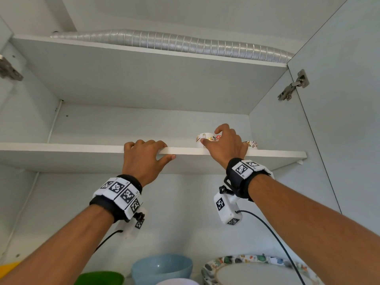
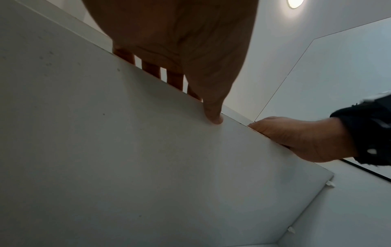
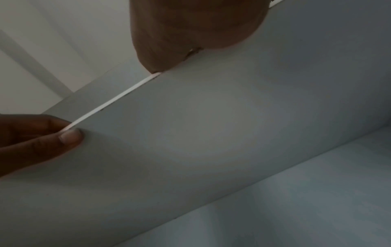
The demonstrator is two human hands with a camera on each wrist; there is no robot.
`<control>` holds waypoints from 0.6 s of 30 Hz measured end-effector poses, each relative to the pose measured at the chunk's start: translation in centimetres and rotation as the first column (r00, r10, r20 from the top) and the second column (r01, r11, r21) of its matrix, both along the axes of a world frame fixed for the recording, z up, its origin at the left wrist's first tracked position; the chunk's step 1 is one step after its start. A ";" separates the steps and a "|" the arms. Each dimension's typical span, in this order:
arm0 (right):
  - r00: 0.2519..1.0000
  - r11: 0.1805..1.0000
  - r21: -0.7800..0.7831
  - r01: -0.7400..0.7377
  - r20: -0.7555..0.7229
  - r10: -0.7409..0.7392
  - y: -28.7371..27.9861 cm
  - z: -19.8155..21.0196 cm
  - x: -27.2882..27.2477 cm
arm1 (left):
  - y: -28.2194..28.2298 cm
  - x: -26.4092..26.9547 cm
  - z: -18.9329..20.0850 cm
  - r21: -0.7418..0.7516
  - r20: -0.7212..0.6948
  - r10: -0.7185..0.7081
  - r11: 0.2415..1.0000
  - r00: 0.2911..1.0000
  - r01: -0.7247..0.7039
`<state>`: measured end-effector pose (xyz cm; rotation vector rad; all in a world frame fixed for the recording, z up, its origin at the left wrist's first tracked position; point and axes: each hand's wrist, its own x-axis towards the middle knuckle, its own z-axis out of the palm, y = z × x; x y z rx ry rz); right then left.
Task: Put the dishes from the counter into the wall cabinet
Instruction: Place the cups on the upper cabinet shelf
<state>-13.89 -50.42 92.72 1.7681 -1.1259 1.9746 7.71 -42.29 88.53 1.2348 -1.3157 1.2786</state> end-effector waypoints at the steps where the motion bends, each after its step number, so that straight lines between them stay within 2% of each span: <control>1: 1.000 0.999 -0.050 0.011 0.009 -0.010 -0.1 -0.2 0.0 | 0.0 0.0 0.0 -0.003 0.000 -0.002 1.000 1.000 0.002; 4: 0.998 0.998 -0.048 0.042 -0.036 -0.044 -0.5 -0.3 0.1 | -0.1 0.1 -0.1 -0.016 0.005 -0.012 1.000 1.000 0.012; 10: 0.945 0.965 0.149 0.215 -0.282 -0.167 -0.4 0.3 -0.2 | -0.2 0.1 -0.2 -0.018 0.010 -0.006 1.000 1.000 0.006; 18: 0.930 0.966 0.010 0.258 -0.274 -0.245 -0.6 -0.6 -0.4 | 0.0 0.2 -0.4 0.002 0.027 -0.003 1.000 1.000 0.003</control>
